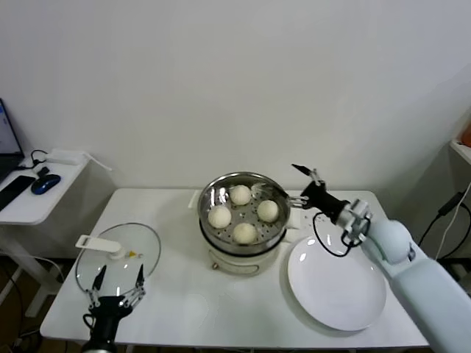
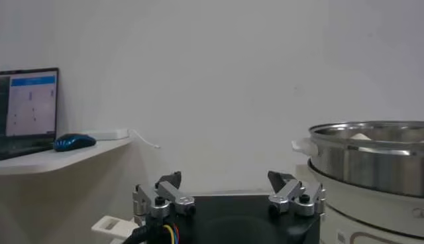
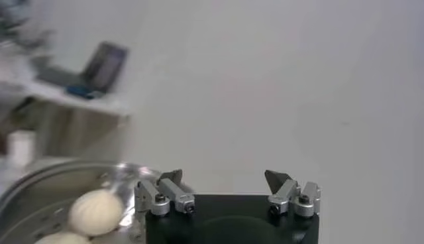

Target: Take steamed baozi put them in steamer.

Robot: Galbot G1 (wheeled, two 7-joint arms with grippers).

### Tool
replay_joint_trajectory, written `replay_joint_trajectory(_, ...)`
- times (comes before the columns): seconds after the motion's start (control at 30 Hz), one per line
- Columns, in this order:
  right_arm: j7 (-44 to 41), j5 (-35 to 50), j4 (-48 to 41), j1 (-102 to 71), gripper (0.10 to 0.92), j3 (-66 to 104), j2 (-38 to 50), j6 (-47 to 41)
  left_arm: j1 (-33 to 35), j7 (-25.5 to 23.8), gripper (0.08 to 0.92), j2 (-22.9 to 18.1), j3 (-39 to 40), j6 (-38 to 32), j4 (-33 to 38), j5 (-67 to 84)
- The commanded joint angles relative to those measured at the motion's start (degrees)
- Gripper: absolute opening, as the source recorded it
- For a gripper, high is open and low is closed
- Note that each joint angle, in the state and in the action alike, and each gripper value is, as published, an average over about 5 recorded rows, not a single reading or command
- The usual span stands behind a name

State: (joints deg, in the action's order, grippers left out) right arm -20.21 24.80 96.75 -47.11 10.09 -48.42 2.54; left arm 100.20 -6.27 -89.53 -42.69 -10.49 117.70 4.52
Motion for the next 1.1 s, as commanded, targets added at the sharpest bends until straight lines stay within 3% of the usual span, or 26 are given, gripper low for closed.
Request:
replay_joint_trajectory(0.03, 12.2, -3.8, 8.8, -35.0, 0.823, 24.8, -19.9, 8.2, -0.4, -0.5, 0.823, -0.1, -0.9, 1.9, 0.2, 0.1)
replay_joint_trajectory(0.43, 8.5, -3.2, 11.1, -47.4, 0.823, 22.1, -26.6, 15.0, -2.1, -0.9, 0.823, 0.5, -2.2, 4.8, 0.0, 0.4)
replay_joint_trajectory(1.1, 10.0, -2.7, 10.0, -44.8, 0.823, 21.9, -25.4, 13.1, -0.6, -4.2, 0.823, 0.6, -3.3, 4.2, 1.5, 2.9)
